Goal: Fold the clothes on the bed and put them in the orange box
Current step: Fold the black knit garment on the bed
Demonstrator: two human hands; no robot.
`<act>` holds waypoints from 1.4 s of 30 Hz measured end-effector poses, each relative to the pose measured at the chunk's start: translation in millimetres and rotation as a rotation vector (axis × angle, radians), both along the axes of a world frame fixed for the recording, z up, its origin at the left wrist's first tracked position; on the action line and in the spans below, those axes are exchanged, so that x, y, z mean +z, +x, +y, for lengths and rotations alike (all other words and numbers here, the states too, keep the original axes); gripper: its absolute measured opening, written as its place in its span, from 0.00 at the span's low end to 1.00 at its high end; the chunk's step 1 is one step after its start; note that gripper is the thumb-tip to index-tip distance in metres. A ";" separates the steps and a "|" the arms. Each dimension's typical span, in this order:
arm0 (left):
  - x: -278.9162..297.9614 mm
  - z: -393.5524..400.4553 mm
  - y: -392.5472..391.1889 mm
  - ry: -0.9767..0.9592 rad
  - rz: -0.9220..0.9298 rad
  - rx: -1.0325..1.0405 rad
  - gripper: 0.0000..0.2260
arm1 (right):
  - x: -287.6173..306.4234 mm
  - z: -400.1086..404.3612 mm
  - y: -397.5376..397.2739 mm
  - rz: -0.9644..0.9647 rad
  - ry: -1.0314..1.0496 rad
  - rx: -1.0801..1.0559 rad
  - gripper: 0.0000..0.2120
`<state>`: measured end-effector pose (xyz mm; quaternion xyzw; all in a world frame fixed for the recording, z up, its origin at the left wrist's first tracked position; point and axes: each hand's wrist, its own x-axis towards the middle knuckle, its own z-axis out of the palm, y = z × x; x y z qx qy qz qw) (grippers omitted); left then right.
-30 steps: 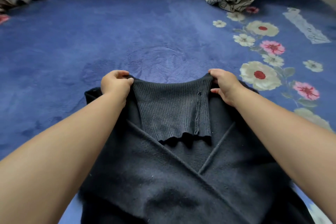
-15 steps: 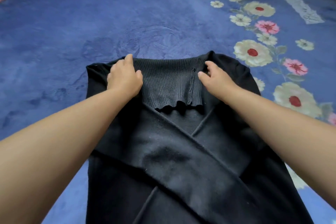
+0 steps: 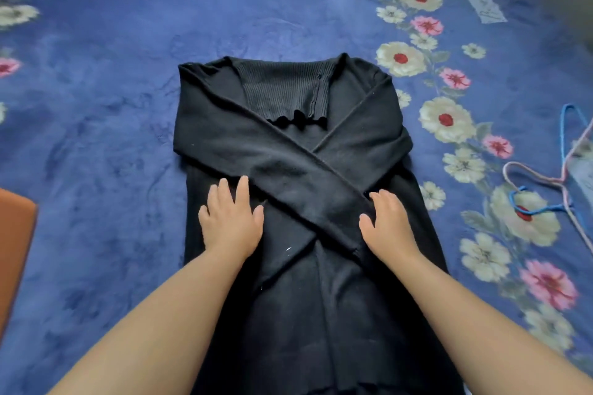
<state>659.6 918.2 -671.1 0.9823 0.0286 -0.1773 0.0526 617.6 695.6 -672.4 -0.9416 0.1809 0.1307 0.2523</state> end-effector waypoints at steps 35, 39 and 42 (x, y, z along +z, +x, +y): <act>44.5 64.7 -118.4 -1.020 0.383 1.062 0.08 | 44.4 -80.5 -121.2 0.145 0.906 -0.720 0.22; 51.3 53.4 -94.3 -0.225 0.349 0.542 0.18 | 54.8 -79.0 -96.4 0.496 0.281 -0.226 0.17; 66.8 27.5 -76.0 0.110 0.396 0.274 0.16 | 53.2 -81.4 -71.0 0.553 -0.081 0.164 0.13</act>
